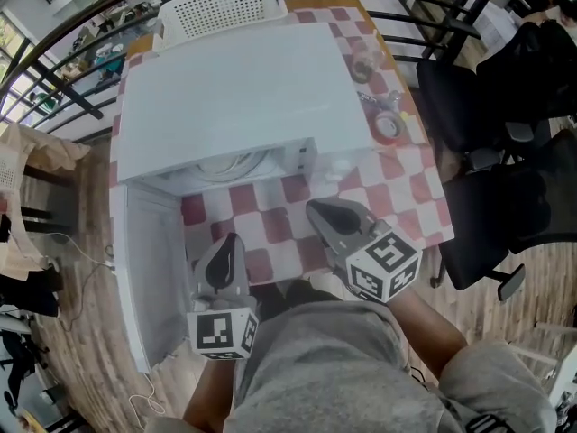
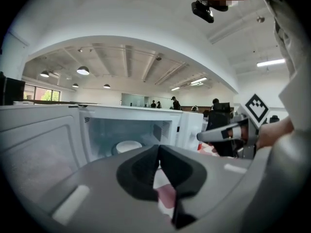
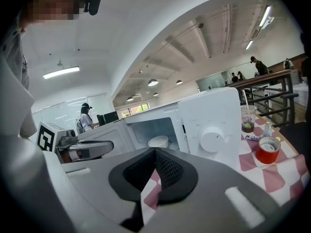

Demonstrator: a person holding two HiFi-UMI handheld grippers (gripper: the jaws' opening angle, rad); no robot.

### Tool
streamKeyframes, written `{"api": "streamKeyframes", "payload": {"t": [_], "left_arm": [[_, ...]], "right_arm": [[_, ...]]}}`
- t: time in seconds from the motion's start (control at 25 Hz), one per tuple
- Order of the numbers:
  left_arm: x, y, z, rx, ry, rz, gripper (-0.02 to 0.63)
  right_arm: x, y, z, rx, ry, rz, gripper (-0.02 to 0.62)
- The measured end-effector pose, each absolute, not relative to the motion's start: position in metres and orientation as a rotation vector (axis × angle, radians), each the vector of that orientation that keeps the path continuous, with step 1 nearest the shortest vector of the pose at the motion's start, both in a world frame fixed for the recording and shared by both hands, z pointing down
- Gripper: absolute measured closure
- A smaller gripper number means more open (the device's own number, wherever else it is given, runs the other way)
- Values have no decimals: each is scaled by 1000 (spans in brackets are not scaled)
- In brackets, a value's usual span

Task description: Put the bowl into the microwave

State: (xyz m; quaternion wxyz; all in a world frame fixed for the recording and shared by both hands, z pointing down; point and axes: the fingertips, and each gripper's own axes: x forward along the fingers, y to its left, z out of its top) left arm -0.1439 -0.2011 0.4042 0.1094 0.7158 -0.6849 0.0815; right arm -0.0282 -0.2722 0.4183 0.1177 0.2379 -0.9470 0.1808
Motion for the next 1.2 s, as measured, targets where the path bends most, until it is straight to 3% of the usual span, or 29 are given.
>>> {"api": "streamKeyframes", "payload": {"t": [1.2], "left_arm": [[-146, -134, 411, 2238, -1817, 255, 594]], "right_arm": [[-51, -187, 435, 782, -2693, 571, 597]]}}
